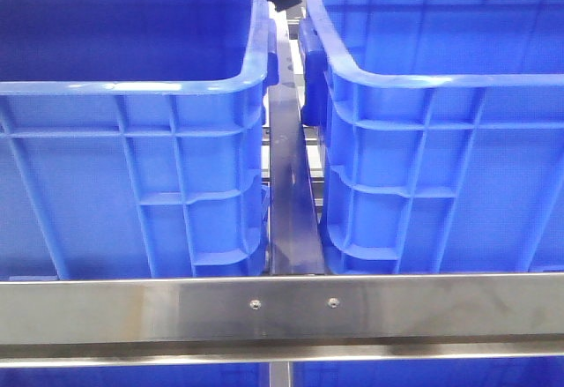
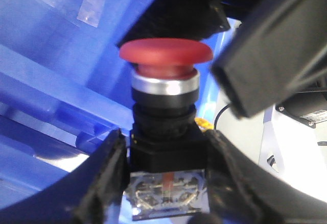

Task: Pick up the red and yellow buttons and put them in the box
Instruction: 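Move the right gripper to the left gripper and grasp the red button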

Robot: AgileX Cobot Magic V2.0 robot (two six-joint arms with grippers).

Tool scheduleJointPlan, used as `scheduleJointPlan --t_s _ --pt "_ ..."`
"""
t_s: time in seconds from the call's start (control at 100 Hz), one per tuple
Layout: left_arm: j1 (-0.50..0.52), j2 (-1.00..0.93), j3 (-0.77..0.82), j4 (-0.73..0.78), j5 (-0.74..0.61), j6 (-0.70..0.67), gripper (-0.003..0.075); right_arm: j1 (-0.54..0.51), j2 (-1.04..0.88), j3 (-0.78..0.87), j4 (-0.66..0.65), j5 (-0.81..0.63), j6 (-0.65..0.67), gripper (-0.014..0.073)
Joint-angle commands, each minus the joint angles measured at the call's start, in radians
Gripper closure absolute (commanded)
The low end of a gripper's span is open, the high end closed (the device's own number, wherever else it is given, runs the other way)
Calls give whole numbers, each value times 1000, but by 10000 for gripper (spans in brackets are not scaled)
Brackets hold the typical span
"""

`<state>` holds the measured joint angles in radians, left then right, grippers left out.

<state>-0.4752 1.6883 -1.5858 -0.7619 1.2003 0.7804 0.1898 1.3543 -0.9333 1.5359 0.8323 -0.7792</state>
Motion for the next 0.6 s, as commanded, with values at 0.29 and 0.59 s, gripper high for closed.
scheduleJointPlan --t_s 0.29,0.59 --pt "-6 -50 -27 -73 -18 -2 625 22 15 -62 77 39 -25 -15" --pt "-6 -50 -27 -73 -19 -2 625 24 16 -63 77 43 -28 179"
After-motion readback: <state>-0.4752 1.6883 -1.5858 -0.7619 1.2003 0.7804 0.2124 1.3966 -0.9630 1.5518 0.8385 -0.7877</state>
